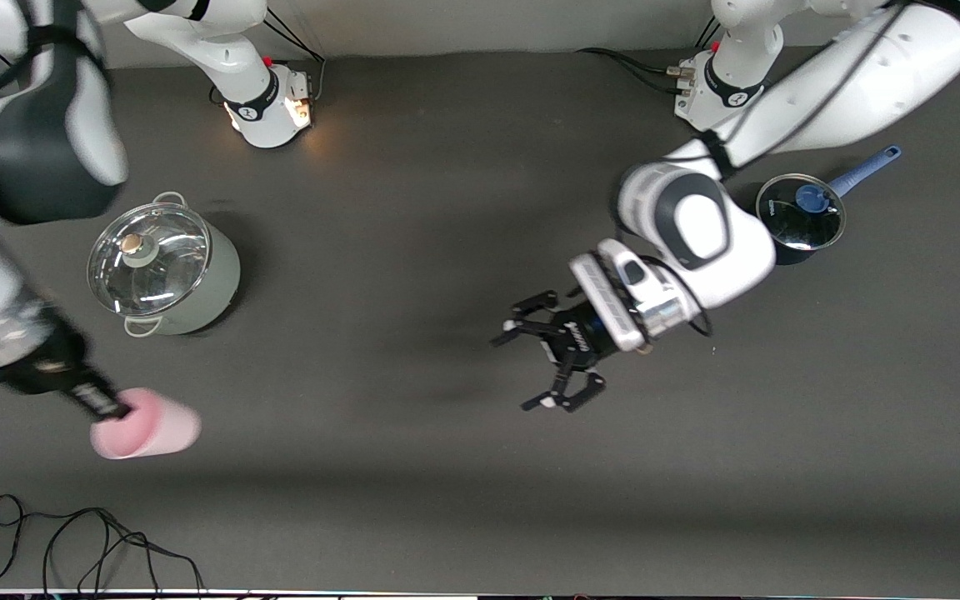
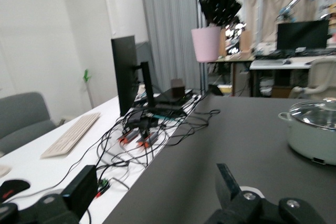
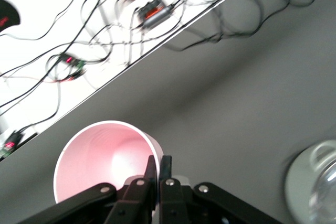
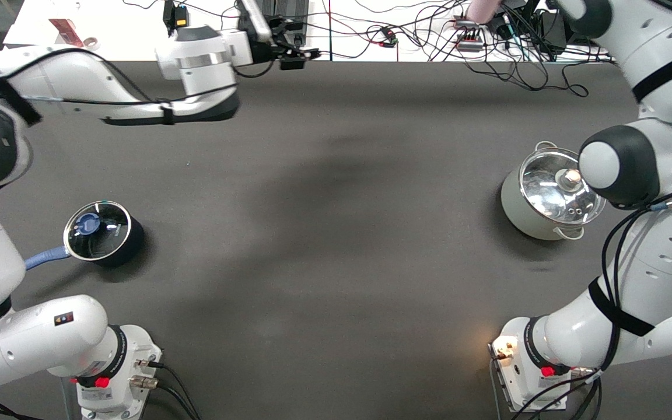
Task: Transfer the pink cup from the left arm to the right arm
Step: 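Carry the cup away with the right gripper while the left gripper withdraws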
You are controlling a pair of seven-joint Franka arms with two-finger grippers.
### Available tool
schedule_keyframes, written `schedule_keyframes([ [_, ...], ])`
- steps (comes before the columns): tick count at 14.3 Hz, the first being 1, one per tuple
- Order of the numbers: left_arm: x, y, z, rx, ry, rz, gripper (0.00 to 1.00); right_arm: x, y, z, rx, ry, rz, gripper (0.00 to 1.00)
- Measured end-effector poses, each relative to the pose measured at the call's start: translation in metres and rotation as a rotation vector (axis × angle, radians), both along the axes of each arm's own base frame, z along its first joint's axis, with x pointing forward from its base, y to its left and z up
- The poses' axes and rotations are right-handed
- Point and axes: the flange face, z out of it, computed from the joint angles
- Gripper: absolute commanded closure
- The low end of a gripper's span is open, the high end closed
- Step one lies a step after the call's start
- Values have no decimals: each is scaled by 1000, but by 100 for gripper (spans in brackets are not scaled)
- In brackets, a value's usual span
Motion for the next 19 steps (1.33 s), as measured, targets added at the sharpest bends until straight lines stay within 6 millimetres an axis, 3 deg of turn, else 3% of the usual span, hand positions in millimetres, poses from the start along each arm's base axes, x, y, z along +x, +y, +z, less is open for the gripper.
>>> schedule_keyframes([
  [4, 18, 84, -11, -53, -117, -159, 0, -5, -134, -12, -32, 76, 151, 100],
  [6, 22, 128, -18, -39, -158, -257, 0, -15, -181, -25, -4, 115, 281, 100],
  [7, 23, 150, -24, -11, -150, -323, 0, -21, -195, -34, 2, 133, 331, 100],
  [10, 21, 222, -26, 113, -52, -505, 0, -20, -198, -79, -18, 134, 459, 100],
  [13, 14, 289, -9, 231, 86, -625, 0, -26, -201, -155, -62, 92, 546, 100],
  [16, 1, 328, -2, 334, 260, -671, 0, -45, -200, -224, -97, 62, 615, 100],
  [19, -15, 347, 9, 455, 487, -678, 0, -57, -196, -285, -125, 38, 680, 100],
])
